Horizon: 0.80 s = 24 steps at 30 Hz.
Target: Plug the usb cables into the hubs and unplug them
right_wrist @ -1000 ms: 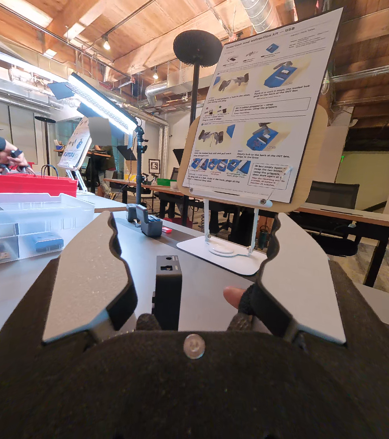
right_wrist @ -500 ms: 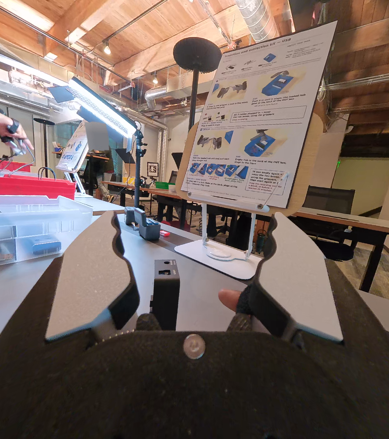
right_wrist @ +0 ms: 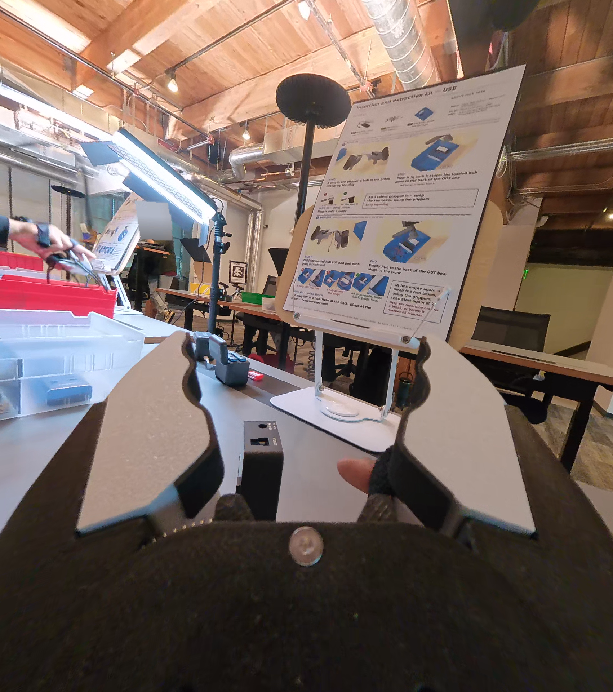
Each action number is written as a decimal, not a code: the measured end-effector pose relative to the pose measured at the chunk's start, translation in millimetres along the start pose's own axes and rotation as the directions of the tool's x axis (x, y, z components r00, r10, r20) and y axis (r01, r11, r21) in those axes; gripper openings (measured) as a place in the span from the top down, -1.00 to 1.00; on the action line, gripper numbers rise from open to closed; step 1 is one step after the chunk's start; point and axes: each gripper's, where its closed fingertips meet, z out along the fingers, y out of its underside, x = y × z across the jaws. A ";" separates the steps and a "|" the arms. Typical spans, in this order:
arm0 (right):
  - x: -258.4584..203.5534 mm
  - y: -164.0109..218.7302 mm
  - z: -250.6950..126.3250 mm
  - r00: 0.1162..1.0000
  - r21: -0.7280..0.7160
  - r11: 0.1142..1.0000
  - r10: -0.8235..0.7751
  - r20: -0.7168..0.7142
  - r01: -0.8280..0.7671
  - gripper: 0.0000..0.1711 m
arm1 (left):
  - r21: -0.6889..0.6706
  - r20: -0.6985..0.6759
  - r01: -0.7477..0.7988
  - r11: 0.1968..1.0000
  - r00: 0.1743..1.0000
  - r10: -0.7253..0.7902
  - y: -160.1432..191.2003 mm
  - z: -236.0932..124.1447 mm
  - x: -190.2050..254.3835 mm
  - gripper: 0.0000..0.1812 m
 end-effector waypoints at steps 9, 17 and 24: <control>5.6 -25.2 -7.8 1.000 0.070 0.998 0.006 -0.005 -0.006 -0.07 | 0.343 -0.610 0.927 0.154 0.344 -0.714 -101.5 56.6 107.9 0.92; -51.0 -47.6 -6.1 0.966 0.089 0.965 -0.252 0.061 0.246 0.31 | -0.194 -0.772 0.896 -0.400 -0.391 -0.502 -114.5 124.2 191.3 0.92; -151.9 -25.9 12.8 0.859 0.042 0.878 -0.476 0.190 0.477 0.57 | -0.356 -0.717 0.764 -0.537 -0.593 -0.367 -97.8 139.6 234.0 0.92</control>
